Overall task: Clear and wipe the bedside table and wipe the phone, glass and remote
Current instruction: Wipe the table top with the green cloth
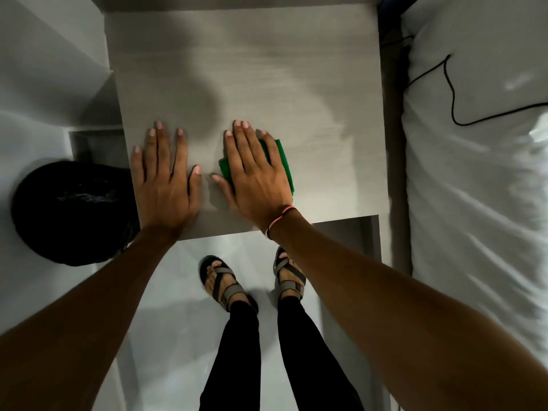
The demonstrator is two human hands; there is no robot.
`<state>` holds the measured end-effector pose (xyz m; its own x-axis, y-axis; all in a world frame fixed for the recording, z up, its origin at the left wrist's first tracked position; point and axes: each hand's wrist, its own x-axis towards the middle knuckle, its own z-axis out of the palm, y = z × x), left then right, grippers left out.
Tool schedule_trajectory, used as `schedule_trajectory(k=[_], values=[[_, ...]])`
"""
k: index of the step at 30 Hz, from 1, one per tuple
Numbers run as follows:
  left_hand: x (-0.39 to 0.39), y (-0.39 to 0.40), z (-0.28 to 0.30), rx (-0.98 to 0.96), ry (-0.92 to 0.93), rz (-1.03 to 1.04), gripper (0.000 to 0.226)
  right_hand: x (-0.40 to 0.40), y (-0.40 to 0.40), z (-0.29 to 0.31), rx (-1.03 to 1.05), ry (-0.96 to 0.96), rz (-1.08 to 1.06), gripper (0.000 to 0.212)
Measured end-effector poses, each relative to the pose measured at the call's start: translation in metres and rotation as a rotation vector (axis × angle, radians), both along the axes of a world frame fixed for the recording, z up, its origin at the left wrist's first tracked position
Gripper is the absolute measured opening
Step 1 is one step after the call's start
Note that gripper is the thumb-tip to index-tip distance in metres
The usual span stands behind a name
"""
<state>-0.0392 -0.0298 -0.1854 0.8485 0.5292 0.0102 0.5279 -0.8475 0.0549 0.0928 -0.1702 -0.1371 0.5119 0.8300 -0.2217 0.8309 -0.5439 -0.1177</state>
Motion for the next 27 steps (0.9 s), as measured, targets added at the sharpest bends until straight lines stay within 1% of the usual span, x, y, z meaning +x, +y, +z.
schedule_trajectory(k=[3, 6, 10, 13, 17, 21, 24, 27], values=[[0.001, 0.0, 0.002, -0.016, 0.006, 0.003, 0.064, 0.0, -0.01, -0.005, 0.076, -0.029, -0.008, 0.068], [0.002, 0.0, 0.002, -0.02, 0.011, 0.009, 0.065, 0.011, -0.024, -0.009, 0.097, -0.059, -0.03, 0.069], [0.001, 0.0, 0.001, -0.019, 0.007, 0.013, 0.065, 0.032, -0.062, -0.011, 0.03, -0.115, -0.102, 0.073], [0.0, 0.0, -0.001, -0.004, 0.003, 0.015, 0.065, 0.059, -0.106, -0.006, -0.014, -0.151, -0.203, 0.074], [0.0, 0.001, -0.001, 0.012, 0.006, 0.011, 0.065, 0.085, -0.148, 0.002, -0.088, -0.134, -0.353, 0.074], [0.0, 0.0, 0.0, 0.016, 0.021, 0.009, 0.066, 0.075, -0.134, 0.004, -0.059, -0.107, -0.442, 0.072], [0.001, 0.0, 0.002, 0.006, 0.025, 0.003, 0.066, 0.055, -0.108, 0.005, -0.027, -0.074, -0.369, 0.071], [0.003, 0.0, 0.004, 0.004, 0.04, 0.003, 0.066, 0.024, -0.061, 0.003, 0.023, -0.03, -0.263, 0.069]])
